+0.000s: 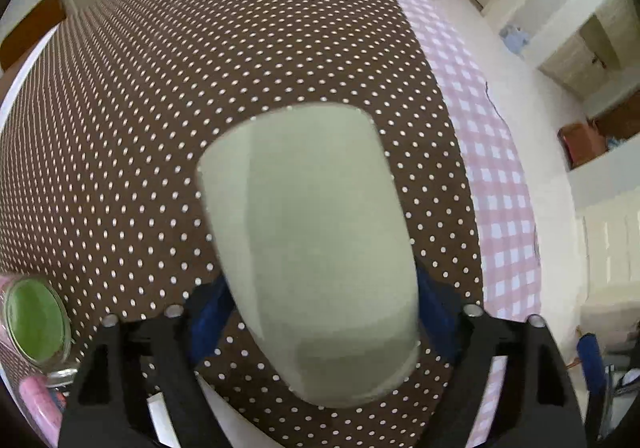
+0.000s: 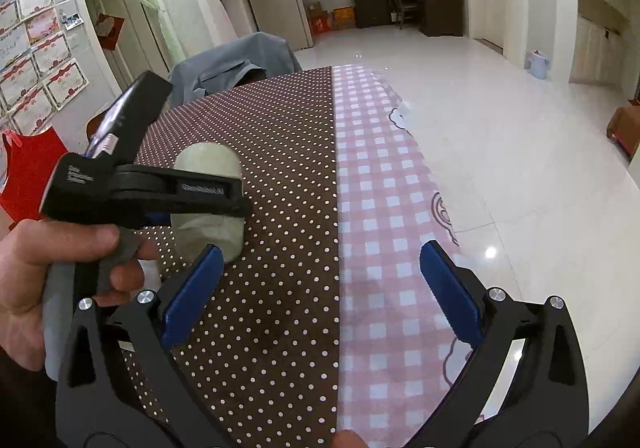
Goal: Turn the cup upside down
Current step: 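Close the left gripper on the pale green cup's body and lift it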
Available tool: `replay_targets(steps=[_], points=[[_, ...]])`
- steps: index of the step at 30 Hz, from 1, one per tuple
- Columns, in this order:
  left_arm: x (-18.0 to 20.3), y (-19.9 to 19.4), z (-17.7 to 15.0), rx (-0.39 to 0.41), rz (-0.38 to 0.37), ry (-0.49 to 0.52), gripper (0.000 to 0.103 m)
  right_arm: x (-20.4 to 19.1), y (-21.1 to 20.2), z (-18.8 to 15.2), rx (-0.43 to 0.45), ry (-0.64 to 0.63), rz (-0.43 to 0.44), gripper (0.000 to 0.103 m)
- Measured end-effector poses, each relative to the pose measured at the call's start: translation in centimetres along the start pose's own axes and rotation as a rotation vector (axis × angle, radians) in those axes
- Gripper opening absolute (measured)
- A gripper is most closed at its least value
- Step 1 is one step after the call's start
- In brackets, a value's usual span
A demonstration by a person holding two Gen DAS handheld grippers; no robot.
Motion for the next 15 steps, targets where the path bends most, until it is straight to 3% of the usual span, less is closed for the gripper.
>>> replay_targets(steps=[9,15], points=[[2.0,0.5,-0.3,0.014,0.011,0.101,0.077,0.4,-1.4,-0.6,0.005,0.027,-0.014,0.097],[1.5,-2.4,-3.0,0.059,-0.026,0.145,0.077,0.4,-2.7,-1.2,0.010,0.043,-0.028,0.097]])
Point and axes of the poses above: each gripper's, at about its wrist camera, not at the fingertips, and y roughly the way its jaws point, x to its right, z to its top, the point moved 3 cm from there along y, roughly the way its jaws point, and after that the axes turned 3 degrees about -x, right-handed, at the moved point
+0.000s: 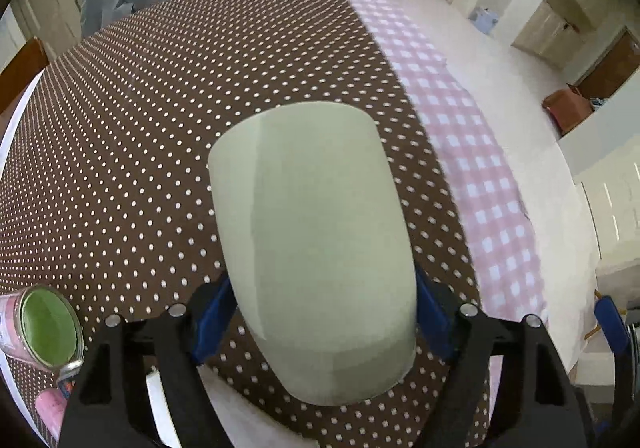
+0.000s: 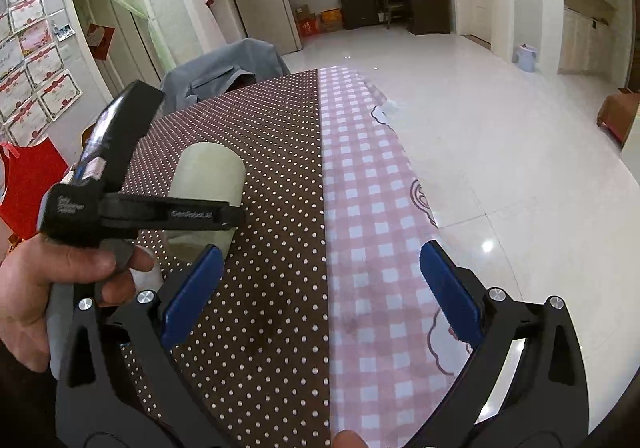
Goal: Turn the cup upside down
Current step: 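Close the left gripper on the pale green cup's body and lift it, then carry the pale green cup with the left gripper toward the right tool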
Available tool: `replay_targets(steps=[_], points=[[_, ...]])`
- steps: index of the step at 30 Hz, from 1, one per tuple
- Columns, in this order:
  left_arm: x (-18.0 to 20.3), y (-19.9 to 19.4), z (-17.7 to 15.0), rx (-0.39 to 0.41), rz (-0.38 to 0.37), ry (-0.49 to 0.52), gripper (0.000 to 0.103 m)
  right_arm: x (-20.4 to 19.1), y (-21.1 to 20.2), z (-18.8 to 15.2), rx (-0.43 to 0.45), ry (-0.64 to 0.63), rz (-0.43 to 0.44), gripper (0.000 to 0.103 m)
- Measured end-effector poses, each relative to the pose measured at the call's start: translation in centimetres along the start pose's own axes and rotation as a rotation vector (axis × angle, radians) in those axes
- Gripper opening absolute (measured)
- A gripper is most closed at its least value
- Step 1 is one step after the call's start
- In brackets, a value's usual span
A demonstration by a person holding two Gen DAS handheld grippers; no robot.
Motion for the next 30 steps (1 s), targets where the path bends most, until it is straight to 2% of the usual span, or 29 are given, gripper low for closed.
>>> replay_targets(steps=[4,8,18,23,30], points=[[1.0,-2.8,-1.7,0.055,-0.013,0.045,0.077,0.1,-1.6,-0.4,0.016,0.014,-0.013,0.097],[0.8,-7.1,-4.7,0.101,-0.048,0.078,0.077,-0.3,-4.0,-1.0,0.043,0.018,-0.018,0.097],[-3.8,-13.9,-16.0,0.169,-0.010,0.085,0.077,-3.8,-9.4,-5.1,0.074,-0.008,0.038,0.097],[-5.8,-15.3,-21.0,0.175,0.010,0.059,0.077,-5.7,-11.0,-7.1,0.066,-0.028,0.071,0.097],[-6.7,-13.3,-25.4,0.117,0.010,0.050,0.078,-7.6,-11.2,-9.4,0.032,-0.054,0.100,0.097]])
Point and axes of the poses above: each gripper's, at about its wrist camera, not at the fingertips, and y roughly the way its jaws point, x to its right, z to its top, the point moved 3 cm from there along y, roughly the way its jaws point, and after that the axes turned 3 degrees about -x, right-handed, at the moved point
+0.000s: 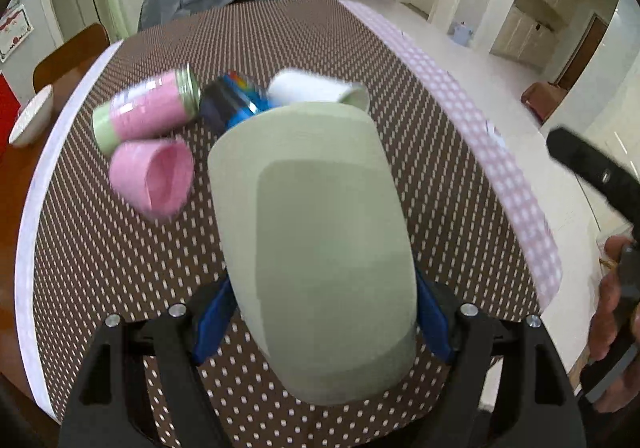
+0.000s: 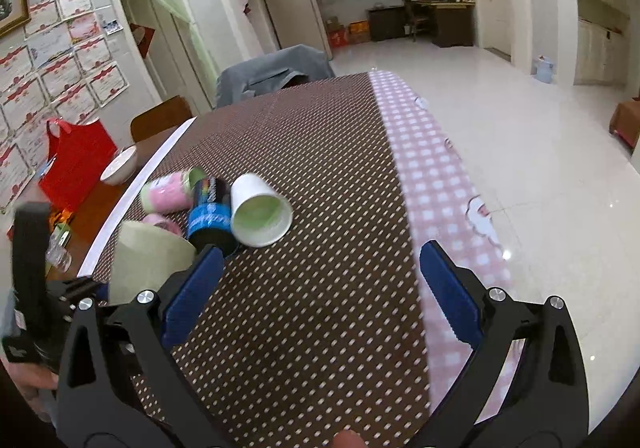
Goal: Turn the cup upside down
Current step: 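Carry the pale green cup with the left gripper toward the right tool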
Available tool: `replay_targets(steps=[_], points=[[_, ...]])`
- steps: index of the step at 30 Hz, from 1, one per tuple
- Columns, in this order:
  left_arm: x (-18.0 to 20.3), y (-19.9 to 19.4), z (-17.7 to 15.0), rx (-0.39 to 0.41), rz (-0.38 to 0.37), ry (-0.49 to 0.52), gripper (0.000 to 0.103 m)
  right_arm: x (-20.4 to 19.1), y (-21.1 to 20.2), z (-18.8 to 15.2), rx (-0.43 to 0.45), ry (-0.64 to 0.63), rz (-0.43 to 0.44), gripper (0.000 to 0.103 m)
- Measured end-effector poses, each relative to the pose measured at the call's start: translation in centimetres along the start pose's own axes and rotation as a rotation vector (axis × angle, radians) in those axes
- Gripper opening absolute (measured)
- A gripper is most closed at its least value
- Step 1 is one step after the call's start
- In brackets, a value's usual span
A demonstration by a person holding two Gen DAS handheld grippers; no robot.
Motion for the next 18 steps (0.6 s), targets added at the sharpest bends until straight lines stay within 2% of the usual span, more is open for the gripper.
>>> replay_targets(steps=[4,12,13,16,18], points=[[0.5,0.9,-2.1,-0.038,-0.005,0.014,0.078,-0.2,-0.1,-1.2,-0.018,-0.008,0.010,0.097],[0.2,3.4,-2.8,-0.082,0.039,0.026,0.078,-1.1,0.2,-2.1,-0.034,-0.031,0.032,0.097],[0.1,3.4,-2.8,-0.080,0.054,0.031,0.078,-1.1,0.2,-2.0,-0.034,-0.032,0.031,0.097],[0.3,2.9,-2.6,-0.050,0.103,0.052,0.088,-0.9,0.1,-1.9,-0.035,-0.032,0.035,0.097],[0.7,1.9,-2.5,-0.022,0.117,0.060,0.089,-1.0,0.2,-1.7,-0.035,-0.037,0.038,0.097]])
Point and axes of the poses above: each gripper's, at about its wrist camera, not at the fingertips, and y roughly the way its jaws point, x to its right, z to its top, the point moved 3 cm from there along y, roughly the way its jaws point, and after that the axes turned 3 degrees about -x, right-handed, at the moved point
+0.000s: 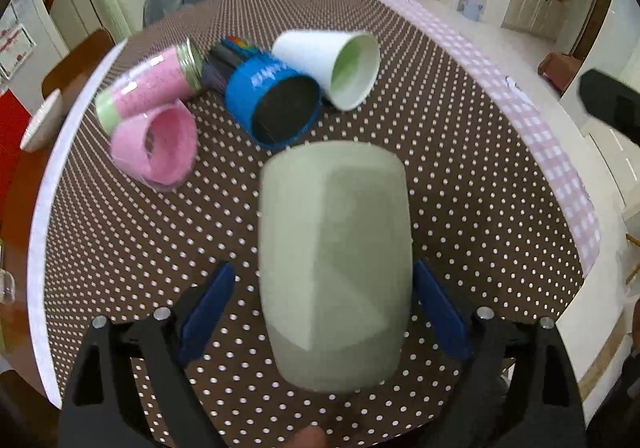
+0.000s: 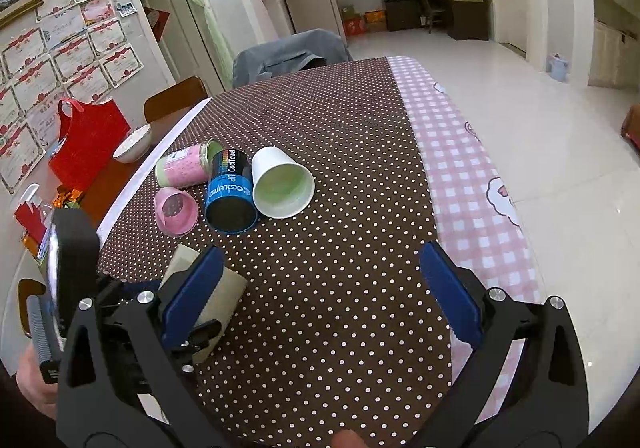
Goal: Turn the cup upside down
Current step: 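Carry the pale green cup with the left gripper toward the right tool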
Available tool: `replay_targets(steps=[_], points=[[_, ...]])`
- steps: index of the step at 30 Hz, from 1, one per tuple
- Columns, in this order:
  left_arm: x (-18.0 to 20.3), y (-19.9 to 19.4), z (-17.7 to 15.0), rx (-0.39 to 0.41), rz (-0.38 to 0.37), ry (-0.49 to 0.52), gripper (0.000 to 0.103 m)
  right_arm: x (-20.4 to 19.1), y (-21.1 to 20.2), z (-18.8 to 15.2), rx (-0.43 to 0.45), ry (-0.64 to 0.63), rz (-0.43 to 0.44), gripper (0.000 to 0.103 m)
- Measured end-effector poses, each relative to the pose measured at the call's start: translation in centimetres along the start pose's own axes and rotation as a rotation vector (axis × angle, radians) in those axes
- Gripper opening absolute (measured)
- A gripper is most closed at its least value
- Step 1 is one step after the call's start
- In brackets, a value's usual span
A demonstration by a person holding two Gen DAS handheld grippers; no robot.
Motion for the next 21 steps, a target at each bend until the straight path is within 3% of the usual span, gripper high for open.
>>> replay_targets(steps=[10,21], points=[[-1.1,-4.8,-1.0,0.130,0.055,-0.063,0.089,-1.4,0.2,1.1,-0.003,-0.057,0.077,0.097],[-3.0,-9.2,-2.9,0.198,0.096,-0.140,0.089,-5.1,0.4,1.9,-0.027,-0.155,0.327,0.097]])
Point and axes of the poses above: each gripper's, at about its wrist camera, not at the fingertips, and y roughly the way its jaws point, x to its right, z to its top, the point moved 3 cm from there along y, roughly the way its jaws point, and after that the axes turned 3 degrees about -x, right-handed, at the moved point
